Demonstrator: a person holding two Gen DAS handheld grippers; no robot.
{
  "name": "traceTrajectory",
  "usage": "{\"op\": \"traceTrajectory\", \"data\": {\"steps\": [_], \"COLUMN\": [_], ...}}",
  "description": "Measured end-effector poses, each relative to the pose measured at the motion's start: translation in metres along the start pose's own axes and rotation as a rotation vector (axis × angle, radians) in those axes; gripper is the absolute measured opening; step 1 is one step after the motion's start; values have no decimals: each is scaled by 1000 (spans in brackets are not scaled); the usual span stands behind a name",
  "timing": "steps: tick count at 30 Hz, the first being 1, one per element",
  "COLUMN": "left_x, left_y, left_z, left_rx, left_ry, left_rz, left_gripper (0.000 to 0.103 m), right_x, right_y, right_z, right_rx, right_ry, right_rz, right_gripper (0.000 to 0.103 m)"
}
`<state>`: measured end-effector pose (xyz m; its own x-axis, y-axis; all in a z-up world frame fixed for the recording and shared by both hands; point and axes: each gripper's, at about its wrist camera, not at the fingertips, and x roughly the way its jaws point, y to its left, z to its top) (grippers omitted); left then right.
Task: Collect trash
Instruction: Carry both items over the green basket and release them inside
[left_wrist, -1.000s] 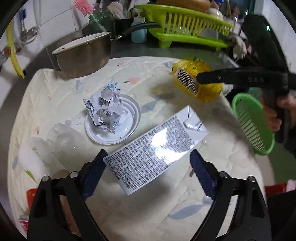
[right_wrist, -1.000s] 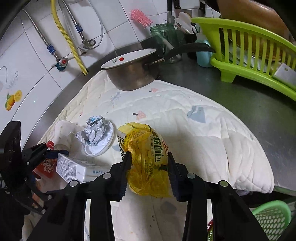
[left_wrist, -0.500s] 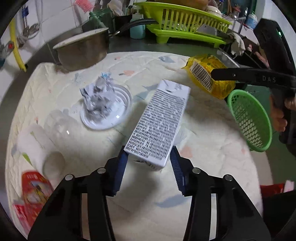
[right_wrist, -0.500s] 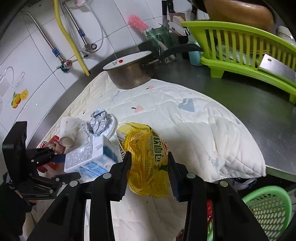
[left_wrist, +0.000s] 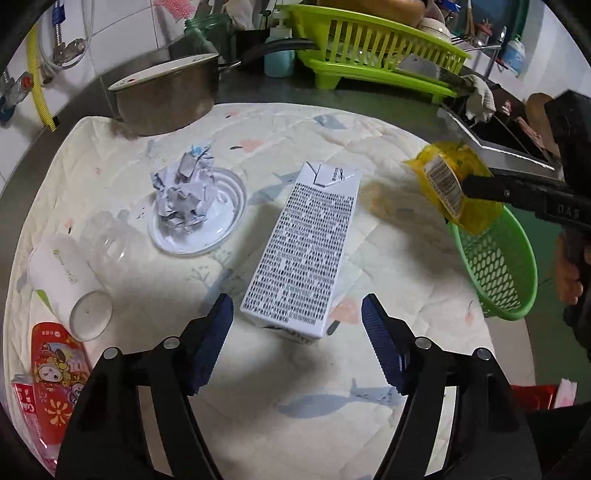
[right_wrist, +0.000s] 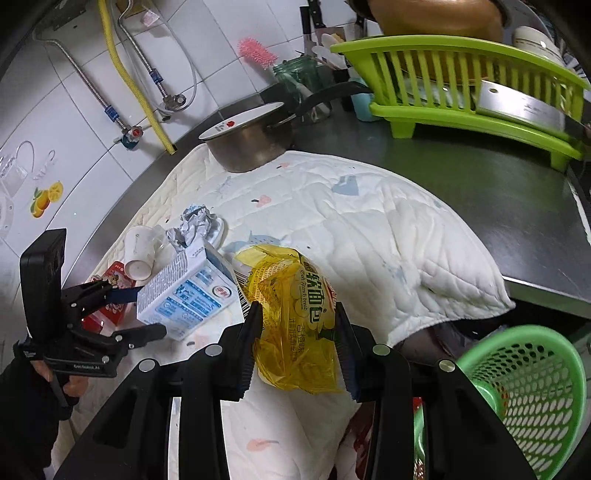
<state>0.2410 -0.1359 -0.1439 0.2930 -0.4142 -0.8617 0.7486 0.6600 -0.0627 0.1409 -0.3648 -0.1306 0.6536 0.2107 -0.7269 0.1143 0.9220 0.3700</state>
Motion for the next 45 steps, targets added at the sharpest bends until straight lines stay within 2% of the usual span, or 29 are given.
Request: {"op": "traceTrajectory", "data": {"steps": [2, 5, 14, 22, 26, 31, 39, 43, 45], "left_x": [4, 7, -6, -34, -48, -53, -24, 0, 13], "left_y": [-1, 1, -9, -33, -60, -118, -196, -231, -246], "left_z": [1, 1, -6, -20, -21, -12, 13, 23, 26], "left_rx": [-2, -11, -53, -151, -151, -61, 28, 78, 92], "left_ry": [13, 13, -39, -103, -146, -174, -134, -94, -67], "left_rz": [-1, 6, 21, -33, -83, -153, -241, -250, -255], "left_gripper": [56, 47, 44, 44, 44, 44, 44, 44, 44], "right_x": [-4, -12, -44, -75, -83, -85, -100, -114, -126], "right_y": [-3, -8, -29, -68, -101, -138, -164, -167, -169], "right_z": [-4, -10, -36, -80, -108, -137, -157, -161, -164], "right_rx": [6, 19, 44, 65, 102, 174, 235, 242, 251], "right_ry": [-1, -7, -26, -4, 41, 103, 88, 68, 45], "right_rz": [-4, -11, -64, -214, -301, -371, -398, -410, -415], "right_gripper": [37, 37, 37, 37, 37, 38, 48, 55, 64]}}
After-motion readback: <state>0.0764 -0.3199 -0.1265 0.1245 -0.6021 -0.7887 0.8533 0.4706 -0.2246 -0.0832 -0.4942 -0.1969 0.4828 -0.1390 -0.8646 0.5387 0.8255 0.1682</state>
